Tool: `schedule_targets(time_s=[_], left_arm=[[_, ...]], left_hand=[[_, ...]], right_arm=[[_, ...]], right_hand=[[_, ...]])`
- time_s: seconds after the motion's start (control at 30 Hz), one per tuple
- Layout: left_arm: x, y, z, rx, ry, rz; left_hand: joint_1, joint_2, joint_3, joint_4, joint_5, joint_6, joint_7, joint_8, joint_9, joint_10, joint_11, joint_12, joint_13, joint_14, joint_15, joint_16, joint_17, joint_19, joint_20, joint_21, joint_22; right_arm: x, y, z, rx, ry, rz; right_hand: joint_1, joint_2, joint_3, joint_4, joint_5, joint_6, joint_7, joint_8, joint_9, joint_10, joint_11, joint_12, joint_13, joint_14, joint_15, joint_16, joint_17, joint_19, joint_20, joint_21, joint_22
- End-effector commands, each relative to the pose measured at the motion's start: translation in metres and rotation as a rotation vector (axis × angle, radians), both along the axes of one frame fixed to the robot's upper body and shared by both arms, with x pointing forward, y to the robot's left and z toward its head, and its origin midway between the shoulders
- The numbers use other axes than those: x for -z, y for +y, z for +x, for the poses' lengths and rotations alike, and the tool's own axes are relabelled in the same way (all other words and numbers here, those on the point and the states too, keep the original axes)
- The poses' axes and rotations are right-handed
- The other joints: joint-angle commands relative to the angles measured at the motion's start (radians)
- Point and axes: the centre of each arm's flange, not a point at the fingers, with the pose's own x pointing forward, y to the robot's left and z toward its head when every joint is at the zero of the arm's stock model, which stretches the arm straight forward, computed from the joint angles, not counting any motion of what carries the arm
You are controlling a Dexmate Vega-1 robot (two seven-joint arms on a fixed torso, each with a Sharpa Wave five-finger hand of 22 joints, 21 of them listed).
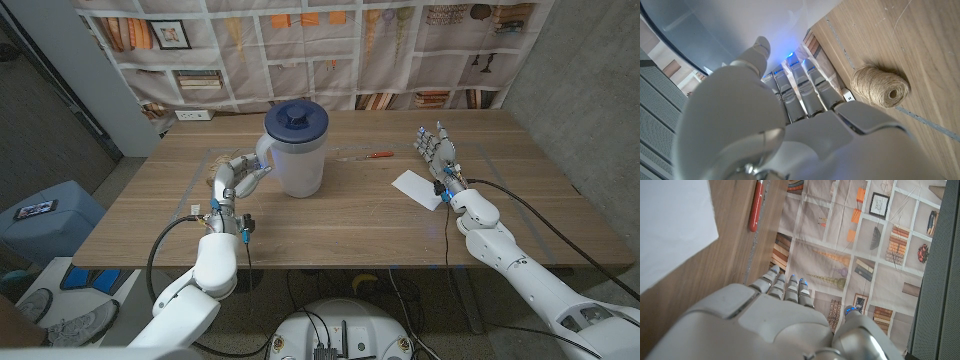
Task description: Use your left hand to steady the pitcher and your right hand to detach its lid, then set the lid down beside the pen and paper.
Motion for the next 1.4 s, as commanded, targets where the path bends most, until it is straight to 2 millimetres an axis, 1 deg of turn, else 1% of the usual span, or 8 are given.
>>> schedule_targets(time_s=[0.03, 0.23, 0.4, 0.67, 0.87, 1.0, 1.23, 1.4], left_arm=[[-0.009, 0.002, 0.002, 0.003, -0.017, 0.018], [-0.011, 0.003, 0.004, 0.013, -0.017, 0.012], [-0.012, 0.002, 0.007, 0.023, -0.012, 0.011], [-0.015, 0.002, 0.011, 0.033, -0.003, -0.001], [-0.017, 0.003, 0.014, 0.043, 0.008, 0.003], [-0.02, 0.004, 0.016, 0.052, 0.012, 0.007], [-0.028, 0.005, 0.017, 0.062, 0.007, 0.014], [-0.031, 0.005, 0.018, 0.064, 0.004, 0.012]], left_hand=[[0.005, 0.013, 0.011, 0.001, 0.007, 0.039, 0.028, -0.001, 0.0, 0.008, 0.001, -0.003, 0.004, 0.015, -0.121, -0.006, 0.004, -0.005, -0.155, -0.004, 0.003], [0.005, 0.015, 0.012, 0.001, 0.006, 0.042, 0.027, -0.004, 0.0, 0.009, 0.001, -0.006, 0.004, 0.019, -0.119, -0.009, 0.004, -0.007, -0.155, -0.005, 0.003], [0.003, 0.014, 0.011, 0.002, 0.006, 0.039, 0.025, -0.008, 0.001, 0.014, 0.002, -0.007, 0.004, 0.017, -0.119, -0.014, 0.003, -0.009, -0.155, -0.006, 0.003], [0.0, 0.013, 0.011, 0.003, 0.005, 0.036, 0.027, -0.015, 0.001, 0.009, 0.003, -0.014, 0.004, 0.016, -0.118, -0.02, 0.002, -0.011, -0.155, -0.008, 0.002], [-0.003, 0.014, 0.011, 0.004, 0.005, 0.034, 0.026, -0.02, 0.001, 0.011, 0.004, -0.016, 0.004, 0.016, -0.118, -0.023, 0.002, -0.012, -0.155, -0.009, 0.002], [-0.005, 0.015, 0.011, 0.005, 0.004, 0.033, 0.025, -0.023, 0.001, 0.012, 0.005, -0.018, 0.004, 0.016, -0.117, -0.025, 0.002, -0.013, -0.155, -0.01, 0.002], [-0.007, 0.017, 0.011, 0.006, 0.004, 0.035, 0.025, -0.026, 0.002, 0.014, 0.002, -0.02, 0.004, 0.019, -0.117, -0.026, 0.002, -0.014, -0.154, -0.01, 0.002], [-0.009, 0.018, 0.012, 0.007, 0.004, 0.036, 0.023, -0.027, 0.002, 0.017, 0.003, -0.021, 0.004, 0.019, -0.117, -0.027, 0.002, -0.013, -0.154, -0.01, 0.002]], right_arm=[[0.0, 0.001, 0.0, -0.003, 0.003, -0.005], [-0.003, 0.001, -0.002, 0.0, -0.003, -0.018], [-0.01, 0.001, -0.008, 0.004, -0.019, -0.039], [-0.028, 0.006, -0.022, 0.017, -0.062, -0.101], [-0.045, 0.011, -0.034, 0.034, -0.104, -0.176], [-0.055, 0.014, -0.041, 0.059, -0.159, -0.237], [-0.069, 0.019, -0.049, 0.072, -0.188, -0.309], [-0.073, 0.02, -0.051, 0.077, -0.197, -0.334]], right_hand=[[-0.006, 0.01, 0.0, 0.003, 0.005, 0.007, 0.003, 0.001, 0.003, -0.004, -0.002, 0.006, 0.001, 0.001, 0.008, 0.006, -0.001, 0.007, 0.002, 0.005, 0.004], [-0.007, 0.01, 0.0, 0.004, 0.005, 0.008, 0.003, 0.001, 0.003, -0.003, -0.002, 0.006, 0.001, 0.001, 0.008, 0.007, -0.002, 0.007, 0.002, 0.005, 0.004], [-0.007, 0.011, 0.0, 0.004, 0.006, 0.009, 0.003, 0.001, 0.003, -0.002, -0.002, 0.006, 0.001, 0.001, 0.007, 0.007, -0.003, 0.008, 0.002, 0.005, 0.004], [-0.007, 0.011, -0.001, 0.005, 0.007, 0.013, 0.004, 0.002, 0.003, 0.001, -0.002, 0.008, 0.001, 0.002, 0.008, 0.008, -0.005, 0.009, 0.002, 0.005, 0.004], [-0.007, 0.011, -0.001, 0.005, 0.007, 0.018, -0.002, 0.004, 0.003, 0.002, -0.003, 0.008, 0.001, 0.003, 0.007, 0.008, -0.006, 0.015, 0.001, 0.007, 0.003], [-0.006, 0.01, -0.001, 0.004, 0.008, 0.022, 0.002, 0.004, 0.003, 0.006, -0.002, 0.009, 0.001, 0.003, -0.002, 0.008, -0.007, 0.018, -0.006, 0.007, 0.003], [-0.004, 0.011, 0.0, 0.003, 0.008, 0.024, 0.005, 0.004, 0.003, 0.01, -0.002, 0.01, 0.001, 0.006, -0.002, 0.009, -0.01, 0.021, -0.012, 0.008, 0.003], [-0.003, 0.011, 0.0, 0.003, 0.009, 0.024, 0.005, 0.004, 0.003, 0.012, -0.003, 0.01, 0.0, 0.007, -0.001, 0.009, -0.011, 0.022, -0.012, 0.007, 0.003]])
